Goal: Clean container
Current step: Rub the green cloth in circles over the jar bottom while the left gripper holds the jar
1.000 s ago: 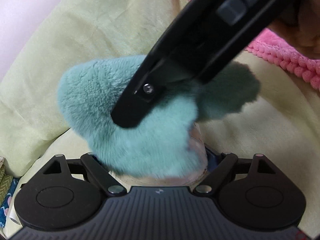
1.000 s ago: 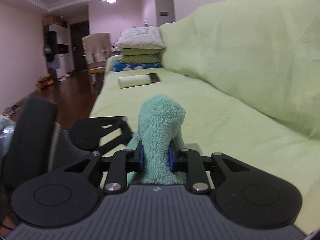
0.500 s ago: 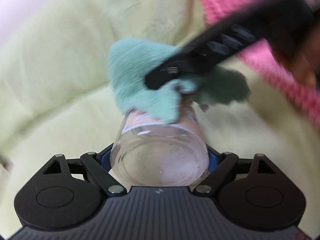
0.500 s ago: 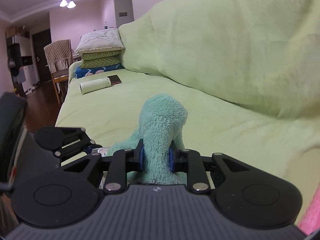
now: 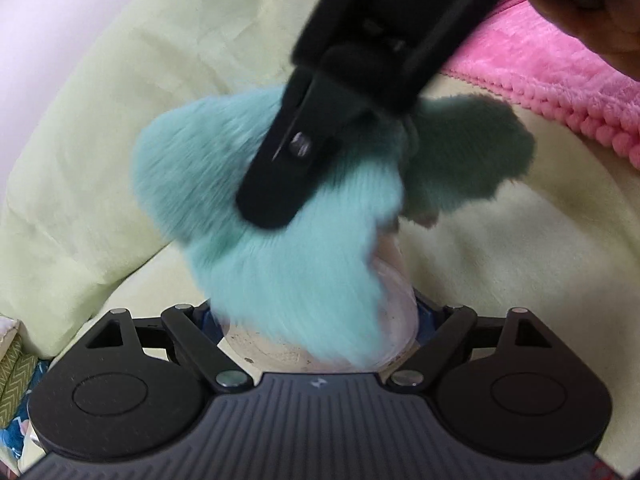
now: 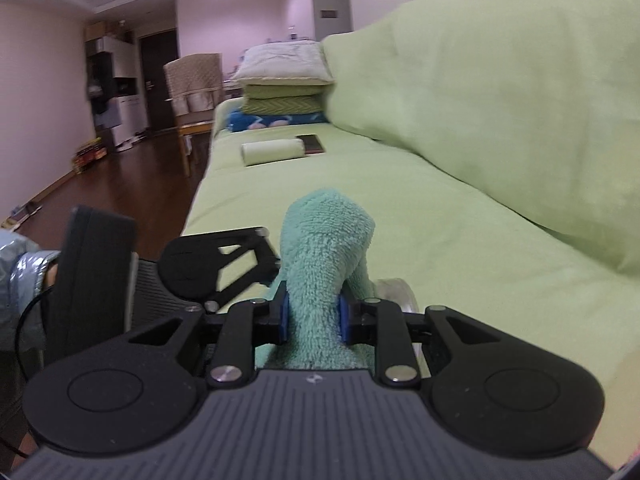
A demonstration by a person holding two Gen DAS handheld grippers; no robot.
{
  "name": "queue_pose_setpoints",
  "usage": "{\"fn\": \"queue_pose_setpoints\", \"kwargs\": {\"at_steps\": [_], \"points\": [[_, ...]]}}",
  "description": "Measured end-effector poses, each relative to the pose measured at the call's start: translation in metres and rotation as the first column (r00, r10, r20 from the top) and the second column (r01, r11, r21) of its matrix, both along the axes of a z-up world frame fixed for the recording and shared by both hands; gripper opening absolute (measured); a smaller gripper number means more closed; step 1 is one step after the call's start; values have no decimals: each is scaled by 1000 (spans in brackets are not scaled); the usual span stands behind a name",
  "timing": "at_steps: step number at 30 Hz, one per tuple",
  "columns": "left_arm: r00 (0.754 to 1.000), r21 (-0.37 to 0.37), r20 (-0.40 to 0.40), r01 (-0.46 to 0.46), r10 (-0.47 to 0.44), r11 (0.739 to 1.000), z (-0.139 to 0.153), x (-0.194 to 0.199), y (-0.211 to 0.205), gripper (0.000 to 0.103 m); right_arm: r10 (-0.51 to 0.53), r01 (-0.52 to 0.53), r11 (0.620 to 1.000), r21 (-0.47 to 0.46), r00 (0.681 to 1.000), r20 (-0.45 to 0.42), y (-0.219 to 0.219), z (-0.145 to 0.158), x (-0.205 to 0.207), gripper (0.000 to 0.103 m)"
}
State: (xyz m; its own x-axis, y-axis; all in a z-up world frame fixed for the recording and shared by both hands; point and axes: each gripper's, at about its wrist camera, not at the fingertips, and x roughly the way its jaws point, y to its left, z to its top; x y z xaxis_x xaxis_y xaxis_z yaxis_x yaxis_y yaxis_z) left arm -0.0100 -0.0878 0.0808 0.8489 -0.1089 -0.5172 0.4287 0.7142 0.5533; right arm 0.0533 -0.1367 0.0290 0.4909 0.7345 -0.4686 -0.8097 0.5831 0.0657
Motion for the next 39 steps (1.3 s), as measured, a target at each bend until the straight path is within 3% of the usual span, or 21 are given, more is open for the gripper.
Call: {"fn": "queue_pose_setpoints", "kwargs": {"at_steps": [7,13,17,20,23,26,28,30,34,39], "points": [[1000,29,21,9,-10,1000,-1,1,-5,85,-112,112,994,2,992,54,1,-8,13,20],[999,10,28,17,-17,1000,4,5,-5,85,-248,248,968,28,969,8,-14,-15,31,20],[998,-155,-56,-3,-6,988,21,16,9,86,-265,268,962,55,963,-48,-21,-17,36,20],[984,-351,-177,-55,-8,935,36,32,29,86,-269,275,959,72,959,-85,-24,-18,39,20],[968,-448,-251,-100,-17,888,43,43,43,86,-274,282,957,68,956,-109,-27,-17,39,20],[990,-299,-141,-38,-5,953,38,33,21,86,-241,243,970,21,969,-62,-26,-10,30,21],[996,-206,-82,2,-19,979,32,21,16,86,-175,174,984,-18,985,0,-22,-4,19,21],[998,-173,-64,15,-26,985,28,14,21,86,-101,101,994,-30,995,14,-18,0,11,20],[997,-184,-74,8,-21,983,32,0,44,86,35,-36,999,-33,999,-7,-9,3,1,20],[997,-181,-74,7,-21,983,23,23,14,85,58,-58,998,-4,998,-20,-2,0,2,20]]}}
